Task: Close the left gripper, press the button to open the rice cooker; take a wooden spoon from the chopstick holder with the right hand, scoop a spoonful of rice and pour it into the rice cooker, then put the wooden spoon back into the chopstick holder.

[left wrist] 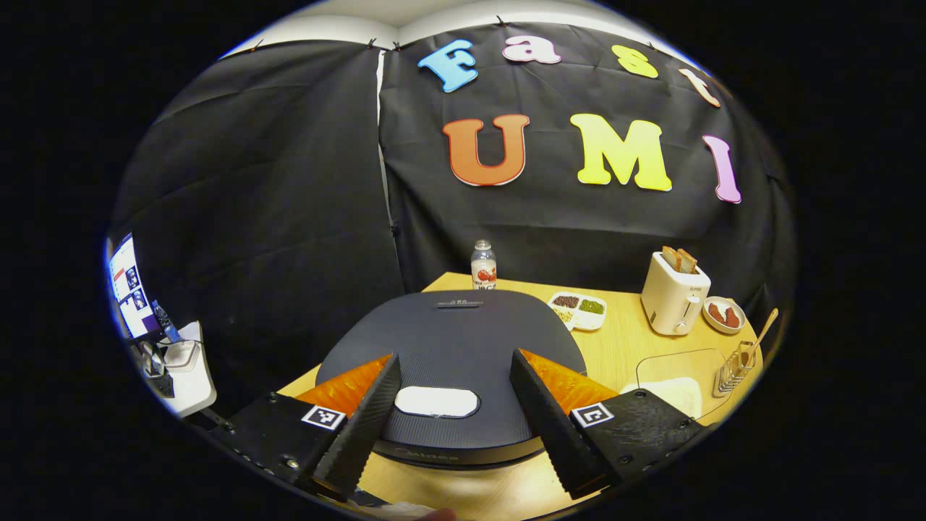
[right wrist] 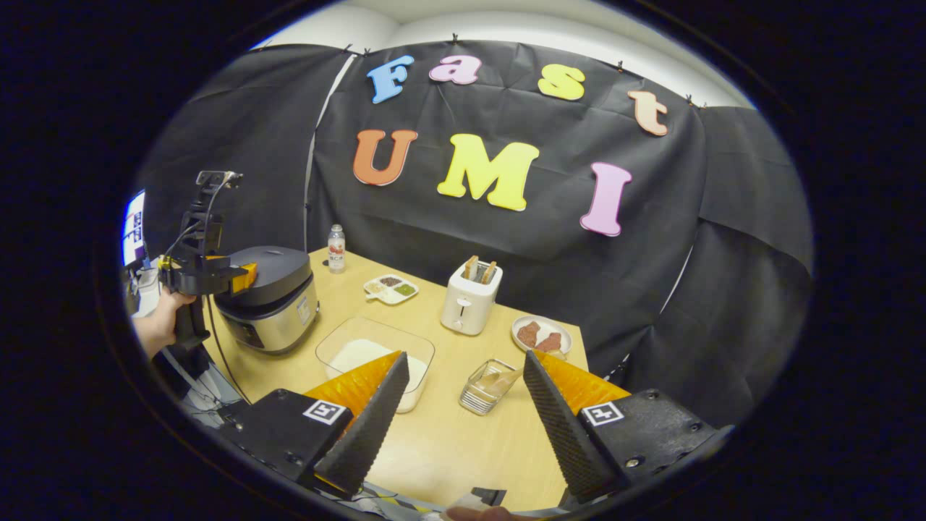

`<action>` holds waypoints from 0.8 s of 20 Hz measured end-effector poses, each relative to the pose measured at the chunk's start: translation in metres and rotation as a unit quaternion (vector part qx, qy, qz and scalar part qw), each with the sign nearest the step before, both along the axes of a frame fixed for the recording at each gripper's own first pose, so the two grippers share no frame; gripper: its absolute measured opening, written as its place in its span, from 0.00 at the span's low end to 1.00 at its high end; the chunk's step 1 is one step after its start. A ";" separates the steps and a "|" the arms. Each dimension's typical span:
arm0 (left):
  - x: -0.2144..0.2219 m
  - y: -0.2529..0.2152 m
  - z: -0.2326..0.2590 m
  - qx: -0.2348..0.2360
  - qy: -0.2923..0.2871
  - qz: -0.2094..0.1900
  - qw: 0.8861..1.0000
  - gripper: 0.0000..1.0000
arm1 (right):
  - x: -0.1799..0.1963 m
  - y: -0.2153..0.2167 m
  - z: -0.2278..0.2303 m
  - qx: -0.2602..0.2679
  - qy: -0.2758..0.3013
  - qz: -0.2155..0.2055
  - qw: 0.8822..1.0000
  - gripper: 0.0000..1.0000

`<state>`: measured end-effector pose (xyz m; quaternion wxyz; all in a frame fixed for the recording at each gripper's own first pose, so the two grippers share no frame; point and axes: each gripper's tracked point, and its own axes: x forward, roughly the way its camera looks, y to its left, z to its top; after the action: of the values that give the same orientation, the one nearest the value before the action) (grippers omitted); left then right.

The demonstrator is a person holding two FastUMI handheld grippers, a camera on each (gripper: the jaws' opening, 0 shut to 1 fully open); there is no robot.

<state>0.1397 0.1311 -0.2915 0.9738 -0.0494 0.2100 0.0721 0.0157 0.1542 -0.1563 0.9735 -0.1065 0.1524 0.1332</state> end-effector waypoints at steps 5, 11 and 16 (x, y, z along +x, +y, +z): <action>-0.005 -0.001 -0.005 0.001 -0.009 0.003 1.000 0.99 | 0.000 0.001 -0.007 -0.011 0.010 0.001 1.000 1.00; -0.007 -0.001 -0.013 0.026 -0.022 -0.006 0.999 1.00 | -0.001 0.000 -0.015 -0.006 0.026 -0.001 1.000 1.00; -0.006 0.000 -0.004 0.024 -0.037 0.002 0.999 1.00 | 0.001 -0.004 -0.011 -0.001 0.024 -0.007 1.000 1.00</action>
<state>0.1340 0.1311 -0.2958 0.9816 -0.0286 0.1722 0.0772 0.0167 0.1505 -0.1675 0.9704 -0.1028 0.1764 0.1291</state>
